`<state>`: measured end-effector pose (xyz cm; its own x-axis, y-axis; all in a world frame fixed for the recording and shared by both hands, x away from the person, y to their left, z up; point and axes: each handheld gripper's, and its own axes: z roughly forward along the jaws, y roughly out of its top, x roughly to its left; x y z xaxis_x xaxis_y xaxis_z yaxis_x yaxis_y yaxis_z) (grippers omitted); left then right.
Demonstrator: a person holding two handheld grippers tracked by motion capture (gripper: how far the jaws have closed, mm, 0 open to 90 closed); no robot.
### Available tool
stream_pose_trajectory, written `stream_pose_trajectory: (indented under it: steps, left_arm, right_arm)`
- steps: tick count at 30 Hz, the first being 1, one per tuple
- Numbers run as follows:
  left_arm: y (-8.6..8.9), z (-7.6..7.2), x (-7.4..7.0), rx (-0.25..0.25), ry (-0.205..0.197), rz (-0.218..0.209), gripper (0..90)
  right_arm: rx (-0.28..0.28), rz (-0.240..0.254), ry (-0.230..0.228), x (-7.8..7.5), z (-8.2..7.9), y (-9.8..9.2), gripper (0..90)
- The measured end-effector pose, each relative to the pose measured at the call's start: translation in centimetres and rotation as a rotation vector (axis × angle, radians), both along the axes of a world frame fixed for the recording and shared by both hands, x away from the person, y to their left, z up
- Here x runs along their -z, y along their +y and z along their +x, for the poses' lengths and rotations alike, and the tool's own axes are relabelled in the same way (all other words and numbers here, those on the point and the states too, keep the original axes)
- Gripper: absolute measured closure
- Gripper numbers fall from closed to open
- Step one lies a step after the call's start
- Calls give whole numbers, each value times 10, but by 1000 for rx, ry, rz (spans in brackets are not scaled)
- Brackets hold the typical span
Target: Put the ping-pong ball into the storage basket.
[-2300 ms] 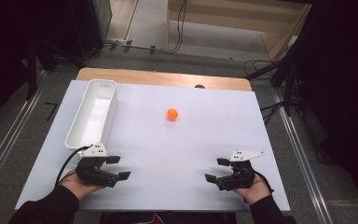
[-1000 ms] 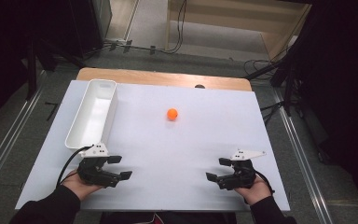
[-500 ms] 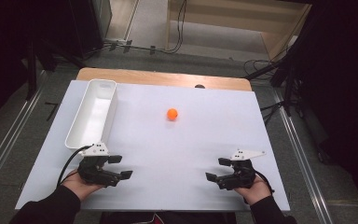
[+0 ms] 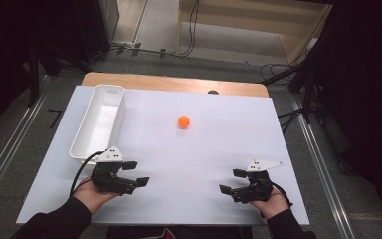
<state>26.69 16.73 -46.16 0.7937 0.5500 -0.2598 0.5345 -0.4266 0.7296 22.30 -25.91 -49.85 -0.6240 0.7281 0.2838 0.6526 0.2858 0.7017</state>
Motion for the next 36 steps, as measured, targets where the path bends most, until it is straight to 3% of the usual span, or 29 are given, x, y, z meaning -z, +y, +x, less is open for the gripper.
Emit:
stream_pose_trajectory:
  steps: [7, 9, 16, 22, 24, 26, 36]
  left_arm:
    - [-11, 2, -2, 6, -32, 22, 247]
    - [-14, 3, -2, 7, -38, 34, 206]
    - [-25, 6, -3, 8, -24, 12, 198]
    - [-34, 8, -1, -3, -37, 30, 121]
    - [-37, 9, 0, -33, -55, 38, 0]
    - [-38, 9, 0, -31, -80, 49, 0]
    - [-44, 15, 0, -28, -72, 38, 0]
  right_arm:
    - [3, -5, -1, 0, 0, -1, 129]
    - [3, -5, -2, 0, 0, -1, 129]
    - [6, -2, 0, 0, 0, 0, 129]
    - [6, -2, 0, 0, 0, 0, 129]
    - [7, -2, -2, 0, 0, 0, 129]
    - [4, -4, -4, 0, 0, -1, 129]
    - [4, -3, -4, 0, 0, -1, 129]
